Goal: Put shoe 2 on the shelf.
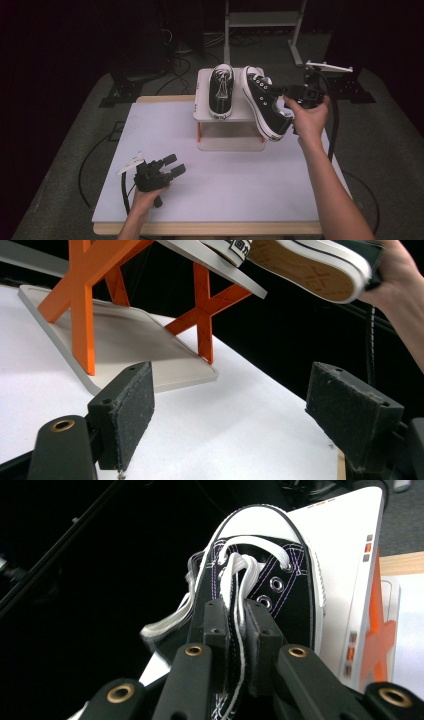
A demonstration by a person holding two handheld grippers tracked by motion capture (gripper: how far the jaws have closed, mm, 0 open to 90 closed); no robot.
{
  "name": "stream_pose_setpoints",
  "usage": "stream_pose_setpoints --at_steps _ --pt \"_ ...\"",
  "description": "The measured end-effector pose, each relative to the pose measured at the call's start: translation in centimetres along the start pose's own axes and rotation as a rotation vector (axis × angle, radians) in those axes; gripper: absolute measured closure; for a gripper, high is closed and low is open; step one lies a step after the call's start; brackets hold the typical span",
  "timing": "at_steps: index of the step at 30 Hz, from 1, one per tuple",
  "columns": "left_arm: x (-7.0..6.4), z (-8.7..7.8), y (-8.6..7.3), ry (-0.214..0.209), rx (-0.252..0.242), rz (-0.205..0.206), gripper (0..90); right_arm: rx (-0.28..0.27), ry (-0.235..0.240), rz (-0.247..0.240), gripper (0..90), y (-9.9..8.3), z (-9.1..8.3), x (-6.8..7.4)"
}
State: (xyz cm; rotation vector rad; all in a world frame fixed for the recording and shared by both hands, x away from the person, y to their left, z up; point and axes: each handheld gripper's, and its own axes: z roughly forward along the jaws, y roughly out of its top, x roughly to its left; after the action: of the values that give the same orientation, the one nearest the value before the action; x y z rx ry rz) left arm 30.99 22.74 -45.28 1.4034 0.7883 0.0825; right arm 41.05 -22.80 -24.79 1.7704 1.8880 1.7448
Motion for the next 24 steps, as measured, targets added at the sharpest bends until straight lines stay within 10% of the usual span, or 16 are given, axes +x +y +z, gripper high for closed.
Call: stream_pose_setpoints --at_steps 14,24 --pt "0.4 -0.5 0.1 -0.002 -0.008 0.001 18.7 -0.066 -0.196 0.116 81.2 2.3 6.4 -0.3" --pt "0.3 -0.7 0.3 -0.004 -0.023 -0.003 18.8 -0.078 -0.371 0.094 81.1 2.9 9.8 1.3"
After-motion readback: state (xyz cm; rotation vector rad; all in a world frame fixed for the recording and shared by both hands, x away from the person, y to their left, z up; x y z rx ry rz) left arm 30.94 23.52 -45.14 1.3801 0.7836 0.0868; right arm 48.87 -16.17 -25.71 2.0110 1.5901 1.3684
